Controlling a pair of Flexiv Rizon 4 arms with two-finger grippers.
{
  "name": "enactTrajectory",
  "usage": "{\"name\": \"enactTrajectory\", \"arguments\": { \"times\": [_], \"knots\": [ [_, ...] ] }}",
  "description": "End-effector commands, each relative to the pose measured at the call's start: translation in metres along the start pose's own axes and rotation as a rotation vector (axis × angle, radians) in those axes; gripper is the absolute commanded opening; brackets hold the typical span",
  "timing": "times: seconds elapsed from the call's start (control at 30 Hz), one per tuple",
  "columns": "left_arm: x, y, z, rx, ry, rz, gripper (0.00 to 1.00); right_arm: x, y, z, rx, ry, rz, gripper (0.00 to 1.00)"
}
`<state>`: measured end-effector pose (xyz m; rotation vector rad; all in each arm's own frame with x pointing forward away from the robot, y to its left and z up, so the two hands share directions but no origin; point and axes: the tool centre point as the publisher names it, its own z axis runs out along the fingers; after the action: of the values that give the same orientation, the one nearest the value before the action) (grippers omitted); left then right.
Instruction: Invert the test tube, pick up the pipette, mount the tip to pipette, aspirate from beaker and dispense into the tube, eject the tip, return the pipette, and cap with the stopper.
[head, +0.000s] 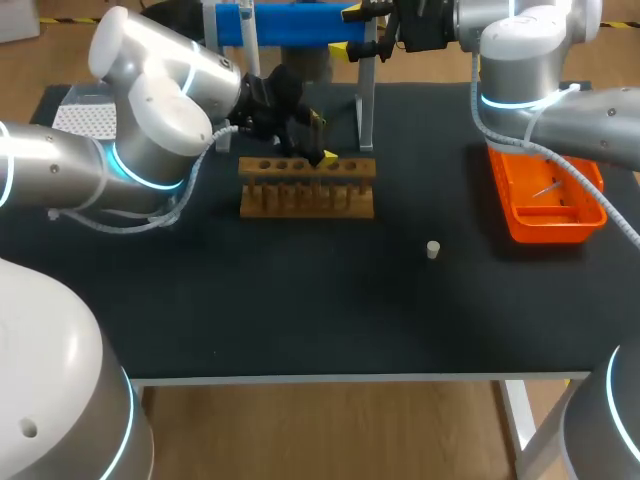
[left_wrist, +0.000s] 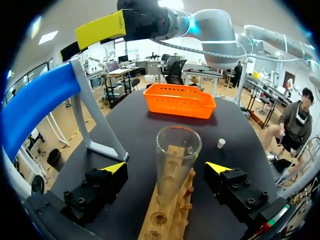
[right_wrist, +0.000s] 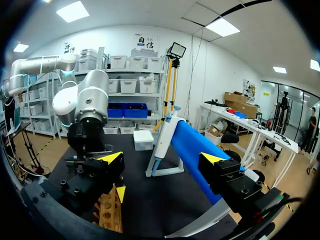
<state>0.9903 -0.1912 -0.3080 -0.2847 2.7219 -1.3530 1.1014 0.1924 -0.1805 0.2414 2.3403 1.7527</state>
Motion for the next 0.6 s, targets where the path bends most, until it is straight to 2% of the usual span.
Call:
{"name": "enactTrajectory", "arguments": {
  "times": [0.03,0.6],
  "knots": [
    [-0.0028,0.0000,0.0014,-0.006,0.010,-0.001,1.00,0.0001,0.0006,-0.0008,0.003,0.000,0.000,1.00],
    [-0.0028,0.0003,0.0004,-0.014,0.004,-0.006,1.00,0.0001,0.0006,-0.0008,0.003,0.000,0.000,1.00]
  ]
}}
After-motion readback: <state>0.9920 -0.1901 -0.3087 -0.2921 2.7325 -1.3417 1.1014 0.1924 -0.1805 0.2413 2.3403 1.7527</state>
